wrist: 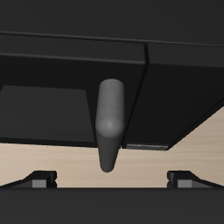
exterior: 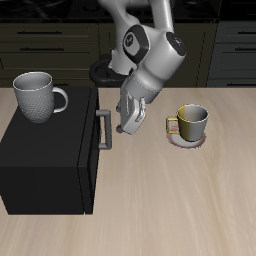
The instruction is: Open the microwave
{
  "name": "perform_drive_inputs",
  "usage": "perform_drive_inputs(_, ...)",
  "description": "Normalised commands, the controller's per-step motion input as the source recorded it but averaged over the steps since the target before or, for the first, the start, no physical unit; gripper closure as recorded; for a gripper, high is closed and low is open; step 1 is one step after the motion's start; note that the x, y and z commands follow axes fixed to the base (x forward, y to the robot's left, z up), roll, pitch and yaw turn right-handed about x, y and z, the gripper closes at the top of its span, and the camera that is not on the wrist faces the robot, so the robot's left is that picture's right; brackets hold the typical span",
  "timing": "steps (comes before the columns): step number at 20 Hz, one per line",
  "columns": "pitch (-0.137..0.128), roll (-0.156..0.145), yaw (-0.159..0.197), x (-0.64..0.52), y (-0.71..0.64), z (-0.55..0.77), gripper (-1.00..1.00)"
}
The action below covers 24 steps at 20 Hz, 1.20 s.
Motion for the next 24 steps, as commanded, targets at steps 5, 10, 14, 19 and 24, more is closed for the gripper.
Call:
perform_drive_inputs(5,-0.036,-0.001,0.006,-0.05,0.02,-0.04,-1.0)
perform_drive_inputs(10,-0.001,0.008,-0.001,0.03,-0.05,-0.12,-1.0)
perform_drive_inputs(14,-0.006,-0.058,0.003,0.01,-0.17,0.0,-1.0)
perform_drive_inputs(19,0.012,-0.012,0.0,-0.04,-0.13,-0.09,-1.0)
perform_drive_inputs(24,0.035,-0.023,-0.007,-0.03,-0.2,-0.19,-1.0)
